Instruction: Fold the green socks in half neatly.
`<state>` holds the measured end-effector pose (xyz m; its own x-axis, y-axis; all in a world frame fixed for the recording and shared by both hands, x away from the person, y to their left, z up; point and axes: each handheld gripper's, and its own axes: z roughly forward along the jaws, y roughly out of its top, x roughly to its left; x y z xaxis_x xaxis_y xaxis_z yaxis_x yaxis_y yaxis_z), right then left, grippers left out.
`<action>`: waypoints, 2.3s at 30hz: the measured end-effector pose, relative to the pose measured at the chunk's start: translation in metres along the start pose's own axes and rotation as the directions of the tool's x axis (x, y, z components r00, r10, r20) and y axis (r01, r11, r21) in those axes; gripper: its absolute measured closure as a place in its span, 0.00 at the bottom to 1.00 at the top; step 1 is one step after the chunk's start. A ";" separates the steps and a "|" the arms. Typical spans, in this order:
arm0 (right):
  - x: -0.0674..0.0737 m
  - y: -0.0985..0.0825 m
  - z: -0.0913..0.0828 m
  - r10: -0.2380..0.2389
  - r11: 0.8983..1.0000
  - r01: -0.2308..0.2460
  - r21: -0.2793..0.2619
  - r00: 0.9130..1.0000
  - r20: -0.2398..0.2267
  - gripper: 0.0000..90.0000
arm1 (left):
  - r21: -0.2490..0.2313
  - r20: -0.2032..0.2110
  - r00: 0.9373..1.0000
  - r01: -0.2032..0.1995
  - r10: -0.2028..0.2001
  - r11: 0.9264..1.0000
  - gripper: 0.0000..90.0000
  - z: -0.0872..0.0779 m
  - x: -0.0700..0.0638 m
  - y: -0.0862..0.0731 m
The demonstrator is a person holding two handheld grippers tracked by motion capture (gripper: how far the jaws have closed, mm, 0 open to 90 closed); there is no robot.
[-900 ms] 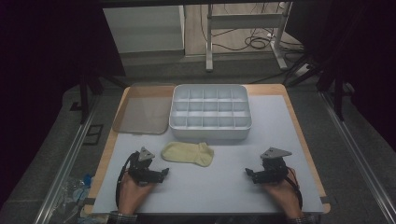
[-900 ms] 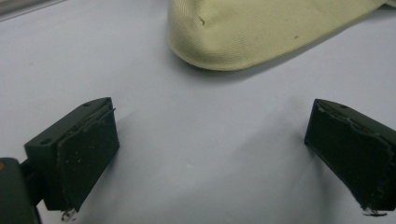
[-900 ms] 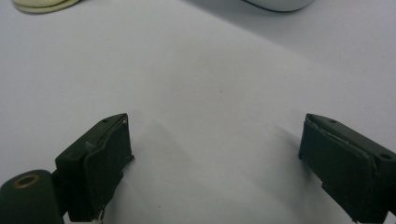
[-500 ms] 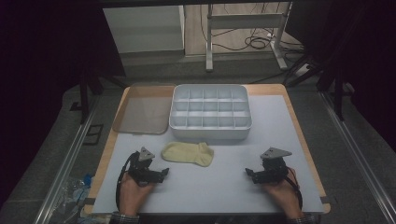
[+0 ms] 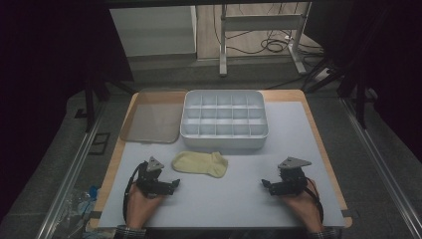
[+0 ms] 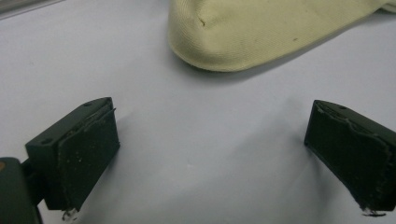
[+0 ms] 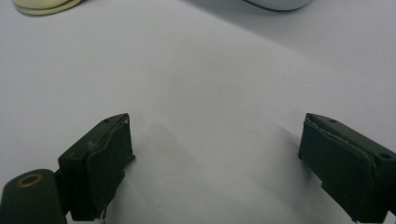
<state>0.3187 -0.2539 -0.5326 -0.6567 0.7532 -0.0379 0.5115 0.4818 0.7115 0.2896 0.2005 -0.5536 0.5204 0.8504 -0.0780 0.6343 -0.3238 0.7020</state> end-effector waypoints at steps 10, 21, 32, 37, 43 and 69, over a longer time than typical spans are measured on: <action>0.003 0.002 0.000 0.023 1.000 -0.023 0.000 0.999 0.023 0.15 | -0.005 0.019 1.000 0.015 -0.015 1.000 0.05 -0.002 0.003 0.001; 0.008 0.019 -0.002 0.036 0.999 -0.036 -0.030 0.999 -0.025 0.18 | -0.027 0.031 1.000 0.003 -0.002 1.000 0.12 -0.008 0.010 0.019; 0.020 0.047 0.011 0.008 0.999 -0.011 -0.050 0.997 -0.073 0.35 | -0.033 0.043 0.999 0.003 -0.001 0.999 0.30 -0.004 0.027 0.041; 0.026 0.057 0.021 -0.021 0.999 0.017 -0.047 0.996 -0.092 0.43 | -0.045 0.064 0.998 0.009 -0.006 0.999 0.44 -0.001 0.033 0.047; 0.032 0.071 0.033 -0.023 0.999 0.018 -0.034 0.987 -0.162 0.56 | -0.040 0.079 0.997 -0.001 0.004 0.999 0.55 0.007 0.033 0.051; 0.068 0.107 0.095 -0.089 0.996 0.093 0.014 0.977 -0.194 0.68 | -0.044 0.052 0.997 -0.048 0.050 0.998 0.68 0.029 0.030 0.045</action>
<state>0.3817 -0.1089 -0.5255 -0.7945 0.6061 0.0358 0.4555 0.5561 0.6952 0.3505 0.1990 -0.5451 0.5807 0.8102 -0.0798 0.5832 -0.3455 0.7352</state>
